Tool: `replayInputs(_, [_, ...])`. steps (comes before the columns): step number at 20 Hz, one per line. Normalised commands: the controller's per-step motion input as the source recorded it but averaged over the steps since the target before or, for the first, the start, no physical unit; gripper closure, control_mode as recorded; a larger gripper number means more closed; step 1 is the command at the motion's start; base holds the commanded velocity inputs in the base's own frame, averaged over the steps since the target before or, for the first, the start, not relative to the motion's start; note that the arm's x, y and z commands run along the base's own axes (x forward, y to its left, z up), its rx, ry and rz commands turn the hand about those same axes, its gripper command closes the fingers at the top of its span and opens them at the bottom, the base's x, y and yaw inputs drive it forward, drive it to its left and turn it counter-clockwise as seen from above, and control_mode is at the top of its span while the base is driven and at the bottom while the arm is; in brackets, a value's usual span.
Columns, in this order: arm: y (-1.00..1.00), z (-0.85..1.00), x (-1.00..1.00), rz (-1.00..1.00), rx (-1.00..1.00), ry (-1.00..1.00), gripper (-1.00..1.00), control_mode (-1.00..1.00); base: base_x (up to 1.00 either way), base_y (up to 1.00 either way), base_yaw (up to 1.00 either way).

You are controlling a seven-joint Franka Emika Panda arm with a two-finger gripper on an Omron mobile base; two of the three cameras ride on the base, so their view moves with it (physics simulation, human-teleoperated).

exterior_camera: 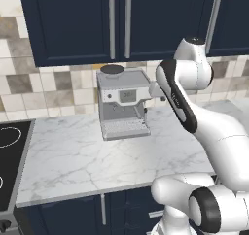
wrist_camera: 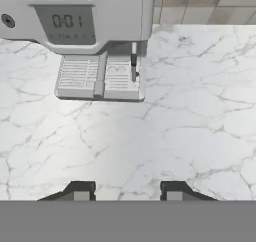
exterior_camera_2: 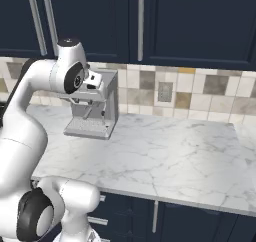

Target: Navigate to the microwave.

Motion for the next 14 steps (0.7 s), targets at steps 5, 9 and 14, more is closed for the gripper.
replayInputs(5, [0.0,0.0,-0.74,0.0,-0.02,-0.11,-1.0,-1.0,0.0,0.0,0.0])
replayInputs(9, [0.08,-0.09,-0.96,-0.01,0.0,-0.21,-1.0,-1.0,0.0,0.0,0.0])
replayInputs(14, [0.13,-0.18,-0.21,-0.05,0.0,-0.17,-1.0,1.0,-0.11,0.11,-0.04])
